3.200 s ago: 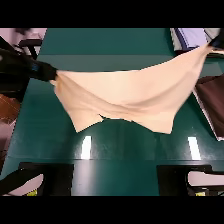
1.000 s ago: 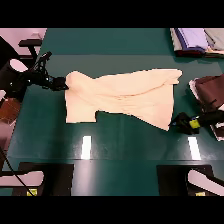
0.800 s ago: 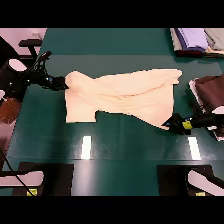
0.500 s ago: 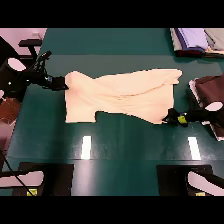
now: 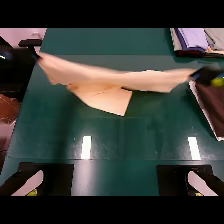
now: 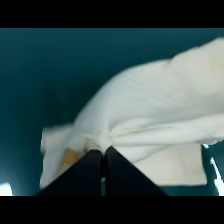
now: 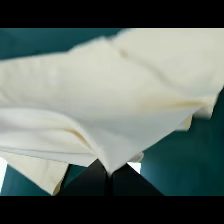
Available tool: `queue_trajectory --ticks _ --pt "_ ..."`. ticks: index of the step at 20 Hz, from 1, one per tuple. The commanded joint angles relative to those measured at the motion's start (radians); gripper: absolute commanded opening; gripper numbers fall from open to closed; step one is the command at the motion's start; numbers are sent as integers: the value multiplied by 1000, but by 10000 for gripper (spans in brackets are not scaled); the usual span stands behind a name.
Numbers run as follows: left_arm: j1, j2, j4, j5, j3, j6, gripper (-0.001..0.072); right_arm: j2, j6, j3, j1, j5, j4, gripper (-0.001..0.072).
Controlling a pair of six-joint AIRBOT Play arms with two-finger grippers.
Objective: Fold the shirts.
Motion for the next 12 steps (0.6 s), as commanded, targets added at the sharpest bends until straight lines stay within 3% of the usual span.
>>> queue_trajectory --ticks 1,8,12 --pt "13 180 0 49 213 -33 25 98 -4 336 -88 84 0 17" --pt "13 227 1 75 632 -137 24 43 40 892 -307 308 1 16" --pt "13 214 2 40 634 -164 24 -20 92 926 -340 352 12 16"
